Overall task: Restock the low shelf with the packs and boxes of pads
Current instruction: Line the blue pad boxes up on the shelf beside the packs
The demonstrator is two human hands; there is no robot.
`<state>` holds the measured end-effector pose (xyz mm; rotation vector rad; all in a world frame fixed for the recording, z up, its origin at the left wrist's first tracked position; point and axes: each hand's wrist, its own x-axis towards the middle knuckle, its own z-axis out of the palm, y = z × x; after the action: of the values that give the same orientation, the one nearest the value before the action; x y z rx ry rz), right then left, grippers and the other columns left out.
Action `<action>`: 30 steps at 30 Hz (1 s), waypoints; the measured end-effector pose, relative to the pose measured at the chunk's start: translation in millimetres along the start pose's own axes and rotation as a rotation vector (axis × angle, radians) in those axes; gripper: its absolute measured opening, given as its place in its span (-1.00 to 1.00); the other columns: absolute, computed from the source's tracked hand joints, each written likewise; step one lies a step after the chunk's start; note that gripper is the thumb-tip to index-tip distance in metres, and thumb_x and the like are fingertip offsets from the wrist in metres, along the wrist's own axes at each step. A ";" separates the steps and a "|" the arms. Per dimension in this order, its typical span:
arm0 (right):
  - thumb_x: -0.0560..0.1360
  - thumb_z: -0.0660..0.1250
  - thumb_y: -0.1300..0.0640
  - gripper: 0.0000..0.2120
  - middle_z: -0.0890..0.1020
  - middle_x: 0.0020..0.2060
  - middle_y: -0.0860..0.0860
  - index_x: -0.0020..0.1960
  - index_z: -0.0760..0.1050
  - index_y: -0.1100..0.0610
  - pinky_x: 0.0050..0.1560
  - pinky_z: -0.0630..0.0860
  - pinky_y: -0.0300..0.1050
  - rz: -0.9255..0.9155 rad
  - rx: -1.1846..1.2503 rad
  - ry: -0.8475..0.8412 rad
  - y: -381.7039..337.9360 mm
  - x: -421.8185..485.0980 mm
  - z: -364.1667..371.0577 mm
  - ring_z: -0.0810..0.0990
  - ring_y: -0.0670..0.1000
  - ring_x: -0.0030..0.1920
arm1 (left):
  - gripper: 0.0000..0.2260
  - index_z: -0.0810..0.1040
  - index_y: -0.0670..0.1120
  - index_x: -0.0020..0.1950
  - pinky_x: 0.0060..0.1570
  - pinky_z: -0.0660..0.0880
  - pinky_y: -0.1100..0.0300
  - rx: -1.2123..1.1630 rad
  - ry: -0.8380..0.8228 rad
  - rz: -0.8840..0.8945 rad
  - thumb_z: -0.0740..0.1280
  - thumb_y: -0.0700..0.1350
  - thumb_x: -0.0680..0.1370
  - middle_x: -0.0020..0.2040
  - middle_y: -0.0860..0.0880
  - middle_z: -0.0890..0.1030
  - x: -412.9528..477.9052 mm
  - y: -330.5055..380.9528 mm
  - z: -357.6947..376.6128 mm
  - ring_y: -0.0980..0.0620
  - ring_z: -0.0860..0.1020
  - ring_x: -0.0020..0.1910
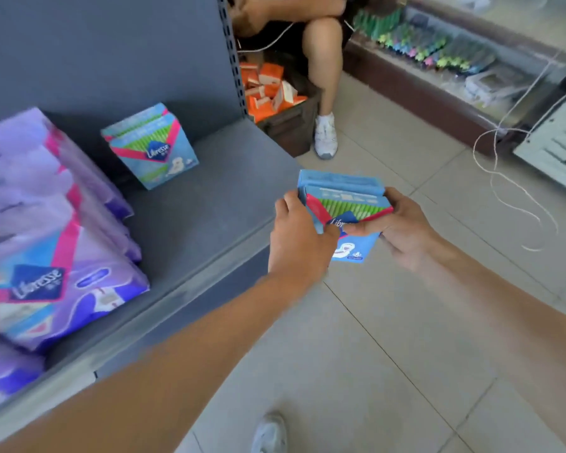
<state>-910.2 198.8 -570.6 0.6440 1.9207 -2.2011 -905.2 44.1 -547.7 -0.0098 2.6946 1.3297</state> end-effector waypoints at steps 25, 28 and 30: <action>0.07 0.55 0.53 -0.26 0.65 0.01 0.14 0.19 0.43 0.20 -0.07 0.63 0.03 -0.077 -0.307 -0.331 -14.4 95.3 217.1 0.66 0.09 -0.01 | -0.67 0.32 -0.16 0.25 0.00 0.39 0.07 0.854 -0.052 -0.078 0.25 -0.13 0.52 0.20 -0.12 0.41 28.2 -97.5 -155.6 -0.12 0.43 0.16; 0.10 0.56 0.51 -0.26 0.67 -0.04 0.06 0.20 0.44 0.16 -0.19 0.62 -0.13 -0.133 -0.318 -0.345 -12.4 107.1 232.5 0.68 -0.02 -0.09 | -0.63 0.30 -0.17 0.29 0.04 0.40 0.04 0.822 -0.065 -0.091 0.25 -0.11 0.52 0.23 -0.13 0.40 36.2 -107.1 -154.6 -0.14 0.42 0.19; 0.12 0.57 0.48 -0.28 0.67 -0.07 0.01 0.20 0.45 0.13 -0.22 0.62 -0.21 -0.172 -0.348 -0.351 -14.3 114.2 243.6 0.68 -0.10 -0.13 | -0.62 0.29 -0.17 0.30 0.05 0.40 0.04 0.803 -0.060 -0.096 0.26 -0.10 0.53 0.23 -0.13 0.39 42.2 -112.7 -154.4 -0.14 0.41 0.20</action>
<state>-1071.3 -16.7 -583.2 0.0359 2.1448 -1.8365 -958.0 -144.4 -549.2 -0.0152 2.9151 0.1554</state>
